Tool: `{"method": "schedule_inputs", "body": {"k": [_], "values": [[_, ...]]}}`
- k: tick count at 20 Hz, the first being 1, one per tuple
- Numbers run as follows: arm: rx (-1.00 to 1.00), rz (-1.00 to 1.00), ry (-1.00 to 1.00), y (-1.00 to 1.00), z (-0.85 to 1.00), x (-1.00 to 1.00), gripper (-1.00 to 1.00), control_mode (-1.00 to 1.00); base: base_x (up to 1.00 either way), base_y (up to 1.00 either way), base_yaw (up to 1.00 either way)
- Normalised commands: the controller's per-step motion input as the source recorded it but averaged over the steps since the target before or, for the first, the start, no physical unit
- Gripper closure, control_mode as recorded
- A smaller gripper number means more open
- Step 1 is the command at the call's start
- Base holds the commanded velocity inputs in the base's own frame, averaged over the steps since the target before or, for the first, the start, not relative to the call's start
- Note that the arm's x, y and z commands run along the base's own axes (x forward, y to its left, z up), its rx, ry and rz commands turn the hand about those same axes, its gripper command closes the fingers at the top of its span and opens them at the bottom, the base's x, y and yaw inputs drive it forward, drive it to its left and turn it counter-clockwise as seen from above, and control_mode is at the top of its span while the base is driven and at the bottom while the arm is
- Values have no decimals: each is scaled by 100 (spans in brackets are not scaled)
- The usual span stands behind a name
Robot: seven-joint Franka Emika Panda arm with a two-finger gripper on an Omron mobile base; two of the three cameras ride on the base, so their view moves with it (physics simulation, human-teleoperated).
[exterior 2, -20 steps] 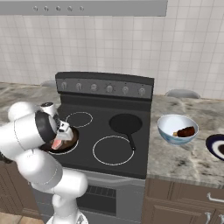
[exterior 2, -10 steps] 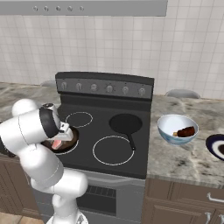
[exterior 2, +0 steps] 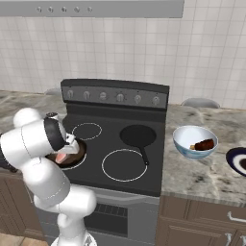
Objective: Place one of the steaks on the plate and the other in the bowl. Then place the bowl in the fridge.
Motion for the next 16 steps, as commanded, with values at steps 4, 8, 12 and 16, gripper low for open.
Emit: {"method": "schedule_inputs", "body": {"k": [4, 8, 12, 16], "values": [[1, -9, -2, -33, 97, -7, 100, -100, 0, 0, 0], [5, -6, -5, -52, 100, -48, 100, -100, 0, 0, 0], [7, -7, -3, -71, 100, -76, 100, -100, 0, 0, 0], [3, -3, -1, -95, 100, -56, 100, -100, 0, 0, 0]]}}
